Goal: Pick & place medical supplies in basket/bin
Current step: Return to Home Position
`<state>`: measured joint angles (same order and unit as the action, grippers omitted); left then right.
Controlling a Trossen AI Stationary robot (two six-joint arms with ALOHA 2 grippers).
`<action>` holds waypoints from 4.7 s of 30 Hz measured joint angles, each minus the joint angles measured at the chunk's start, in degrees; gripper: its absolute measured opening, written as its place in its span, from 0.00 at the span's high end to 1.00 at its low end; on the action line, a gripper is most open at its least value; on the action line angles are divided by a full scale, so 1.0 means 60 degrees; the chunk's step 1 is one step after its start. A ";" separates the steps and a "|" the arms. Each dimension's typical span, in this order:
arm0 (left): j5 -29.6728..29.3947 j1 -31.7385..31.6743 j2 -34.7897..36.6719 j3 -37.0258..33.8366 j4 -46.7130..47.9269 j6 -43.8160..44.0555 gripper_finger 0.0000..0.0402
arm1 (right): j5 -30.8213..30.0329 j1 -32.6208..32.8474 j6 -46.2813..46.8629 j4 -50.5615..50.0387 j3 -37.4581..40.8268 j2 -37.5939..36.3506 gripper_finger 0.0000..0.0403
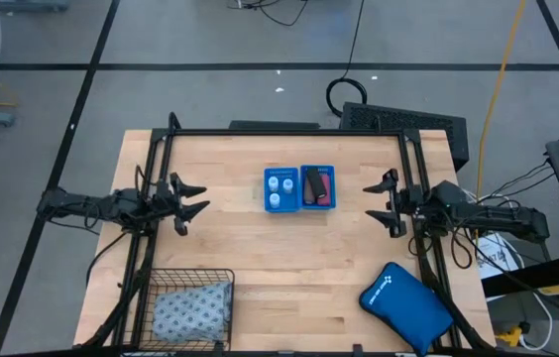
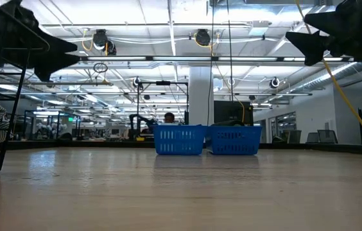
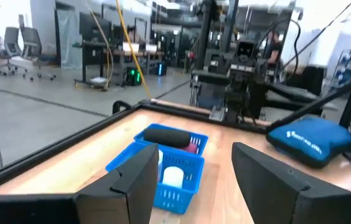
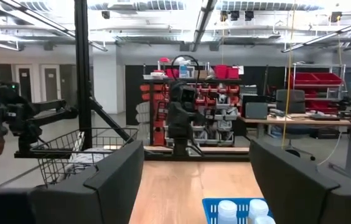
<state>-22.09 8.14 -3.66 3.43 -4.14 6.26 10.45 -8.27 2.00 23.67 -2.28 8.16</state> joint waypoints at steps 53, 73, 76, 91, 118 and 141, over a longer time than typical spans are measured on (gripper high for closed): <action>-0.0237 -0.0004 -0.0095 -0.0420 0.0000 -0.1253 0.47 | 0.0016 0.0000 -0.0193 -0.0854 0.0004 0.0011 0.31; -0.0237 -0.0002 -0.0095 -0.0420 0.0000 -0.1253 0.47 | 0.0016 0.0000 -0.0197 -0.0857 0.0004 0.0011 0.30; -0.0237 -0.0004 -0.0091 -0.0420 0.0000 -0.1253 0.47 | 0.0016 0.0000 -0.0193 -0.0854 0.0004 0.0011 0.30; -0.0235 -0.0004 -0.0092 -0.0420 0.0000 -0.1253 0.47 | 0.0016 0.0000 -0.0194 -0.0857 0.0006 0.0011 0.30; -0.0233 -0.0002 -0.0092 -0.0420 0.0000 -0.1252 0.47 | 0.0018 0.0001 -0.0196 -0.0857 0.0004 0.0011 0.30; -0.0233 -0.0003 -0.0094 -0.0423 0.0000 -0.1253 0.47 | 0.0018 0.0000 -0.0193 -0.0854 0.0006 0.0011 0.30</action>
<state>-23.49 8.12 -4.23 0.89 -4.14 -1.26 10.56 -8.27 0.84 18.55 -2.25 8.23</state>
